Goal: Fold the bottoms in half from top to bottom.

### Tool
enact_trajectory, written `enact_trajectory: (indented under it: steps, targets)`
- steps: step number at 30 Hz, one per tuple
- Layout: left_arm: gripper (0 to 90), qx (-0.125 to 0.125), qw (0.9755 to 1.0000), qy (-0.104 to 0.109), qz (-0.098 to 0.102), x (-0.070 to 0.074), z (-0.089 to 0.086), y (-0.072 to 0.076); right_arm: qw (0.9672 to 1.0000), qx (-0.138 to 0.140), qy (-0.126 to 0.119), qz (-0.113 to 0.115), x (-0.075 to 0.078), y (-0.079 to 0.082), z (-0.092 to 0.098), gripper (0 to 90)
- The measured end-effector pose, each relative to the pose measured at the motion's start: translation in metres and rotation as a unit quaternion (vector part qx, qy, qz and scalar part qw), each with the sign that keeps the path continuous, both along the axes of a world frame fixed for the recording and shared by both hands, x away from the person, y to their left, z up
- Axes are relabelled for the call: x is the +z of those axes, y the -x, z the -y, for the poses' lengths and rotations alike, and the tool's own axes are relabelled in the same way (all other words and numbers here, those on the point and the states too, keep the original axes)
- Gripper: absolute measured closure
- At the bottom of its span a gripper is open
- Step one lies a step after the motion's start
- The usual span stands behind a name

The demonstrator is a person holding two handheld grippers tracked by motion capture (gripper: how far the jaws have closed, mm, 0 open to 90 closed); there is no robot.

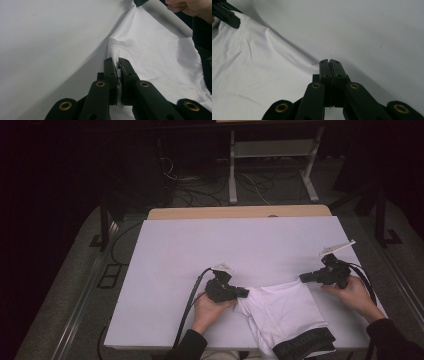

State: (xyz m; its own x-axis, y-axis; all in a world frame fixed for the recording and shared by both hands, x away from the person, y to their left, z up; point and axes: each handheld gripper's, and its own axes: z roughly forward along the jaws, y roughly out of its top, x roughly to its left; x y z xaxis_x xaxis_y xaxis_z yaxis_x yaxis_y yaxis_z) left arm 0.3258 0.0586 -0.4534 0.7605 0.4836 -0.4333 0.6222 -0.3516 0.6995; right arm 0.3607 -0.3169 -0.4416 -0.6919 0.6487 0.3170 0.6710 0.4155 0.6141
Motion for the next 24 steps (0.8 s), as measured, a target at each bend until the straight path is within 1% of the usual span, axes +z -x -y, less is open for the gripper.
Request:
enact_trajectory:
  steps: [4,6,10,12,13,14,16,19,24]
  targets:
    - [84.3,0.005,0.9999,0.005,0.011,0.005,-0.004,0.0,0.9999,-0.006,0.0,0.011,0.003,-0.002,-0.005,88.0]
    - [84.3,0.004,0.9999,0.001,0.015,0.007,-0.006,-0.001,0.9998,-0.009,-0.005,0.016,0.004,-0.003,-0.007,88.0]
    - [84.3,0.006,0.9998,-0.002,0.02,0.011,-0.008,-0.002,0.9997,-0.018,-0.008,0.014,0.004,-0.006,-0.01,88.0]
    - [84.3,0.006,0.9997,-0.002,0.023,0.013,-0.009,-0.003,0.9996,-0.021,-0.009,0.018,0.004,-0.008,-0.01,88.0]
    - [84.3,0.006,0.9997,-0.003,0.025,0.014,-0.009,-0.004,0.9996,-0.022,-0.008,0.015,0.004,-0.009,-0.011,88.0]
    - [84.3,0.006,0.9996,-0.004,0.027,0.015,-0.009,-0.005,0.9996,-0.022,-0.005,0.016,0.005,-0.01,-0.012,88.0]
    - [84.3,0.009,0.9995,-0.004,0.029,0.017,-0.011,-0.006,0.9995,-0.023,-0.009,0.02,0.008,-0.012,-0.014,88.0]
    - [84.3,0.014,0.9994,-0.006,0.032,0.02,-0.016,-0.007,0.9993,-0.024,-0.012,0.025,0.01,-0.017,-0.02,88.0]
    - [84.3,0.022,0.9989,-0.016,0.038,0.027,-0.025,-0.011,0.9991,-0.026,-0.017,0.028,0.013,-0.027,-0.031,88.0]
